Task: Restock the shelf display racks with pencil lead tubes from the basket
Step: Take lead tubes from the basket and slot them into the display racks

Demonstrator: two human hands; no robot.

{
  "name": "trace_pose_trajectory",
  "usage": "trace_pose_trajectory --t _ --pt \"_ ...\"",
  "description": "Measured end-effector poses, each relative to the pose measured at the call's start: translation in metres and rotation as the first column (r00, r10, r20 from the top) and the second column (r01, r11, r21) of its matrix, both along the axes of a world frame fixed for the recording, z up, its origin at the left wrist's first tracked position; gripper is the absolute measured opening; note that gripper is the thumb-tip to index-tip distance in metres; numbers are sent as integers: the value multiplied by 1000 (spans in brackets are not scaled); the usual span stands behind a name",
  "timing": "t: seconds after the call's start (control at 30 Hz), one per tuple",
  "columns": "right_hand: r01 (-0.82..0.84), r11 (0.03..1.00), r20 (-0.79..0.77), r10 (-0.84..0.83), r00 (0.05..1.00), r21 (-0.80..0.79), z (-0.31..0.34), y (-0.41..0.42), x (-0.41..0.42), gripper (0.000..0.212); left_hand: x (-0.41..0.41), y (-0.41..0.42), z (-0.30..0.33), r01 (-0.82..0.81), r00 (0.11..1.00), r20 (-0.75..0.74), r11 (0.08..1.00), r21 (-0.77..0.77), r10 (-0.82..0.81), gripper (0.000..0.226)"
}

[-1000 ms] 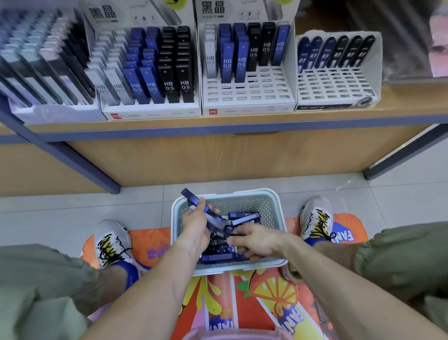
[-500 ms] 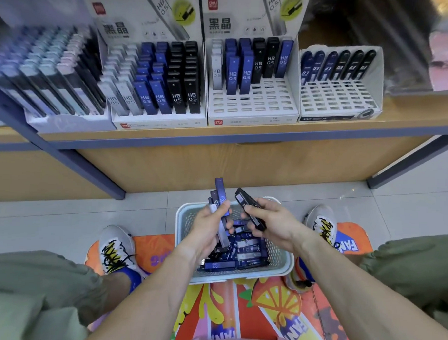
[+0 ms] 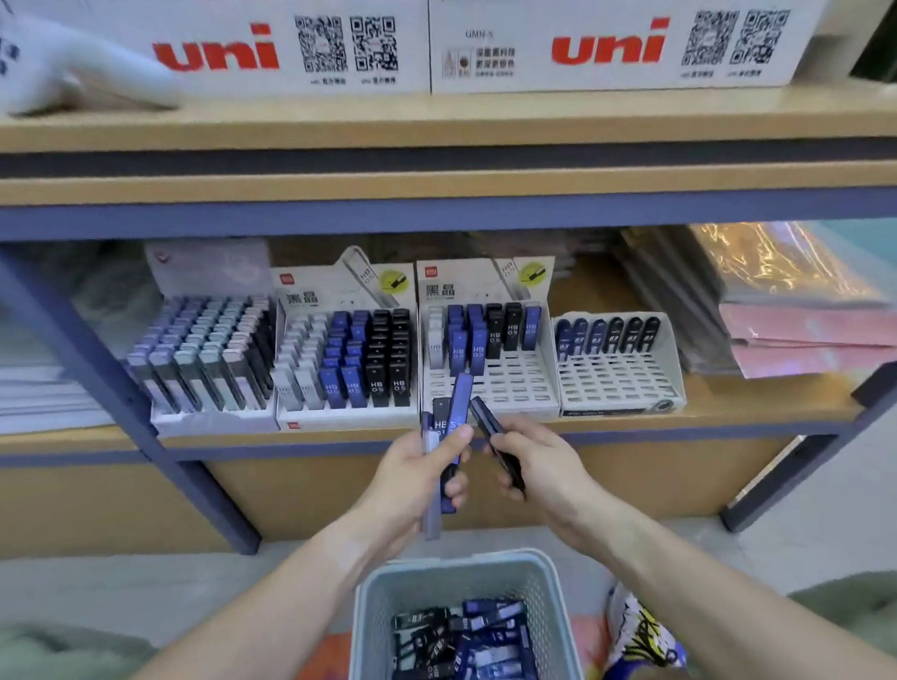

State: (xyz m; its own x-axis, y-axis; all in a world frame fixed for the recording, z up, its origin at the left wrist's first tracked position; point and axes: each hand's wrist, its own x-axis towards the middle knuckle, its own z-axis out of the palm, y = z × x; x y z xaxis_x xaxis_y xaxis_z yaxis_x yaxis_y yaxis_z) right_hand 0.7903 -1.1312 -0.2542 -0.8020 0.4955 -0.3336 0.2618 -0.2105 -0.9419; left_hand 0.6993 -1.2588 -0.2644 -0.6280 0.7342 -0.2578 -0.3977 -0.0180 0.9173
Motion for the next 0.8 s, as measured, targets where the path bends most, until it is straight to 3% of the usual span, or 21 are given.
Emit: trace_pose_trajectory --t 0.13,0.27,0.4,0.5,0.57,0.73,0.8 --pt "-54 999 -55 54 997 6 45 12 -11 18 -12 5 41 56 994 -97 998 -10 -56 23" --pt "-132 986 -112 121 986 -101 74 27 -26 20 -24 10 69 132 976 -170 991 -19 -133 27" --pt "-150 975 -138 128 982 -164 87 41 -41 19 -35 19 83 148 984 -102 989 7 -147 25" --pt "-84 965 -150 47 988 -248 83 44 -51 36 -45 24 76 152 987 -41 988 -2 -152 18" --pt "-42 962 -138 4 990 -271 75 46 -55 36 -48 27 65 118 993 -23 993 -29 -119 25" --pt "-37 982 -121 14 993 -187 52 45 -66 44 -56 44 45 -39 998 41 997 -61 41 40" --pt "-39 987 -132 18 991 -157 49 44 -68 38 -59 50 42 -54 997 45 998 -33 56 46"
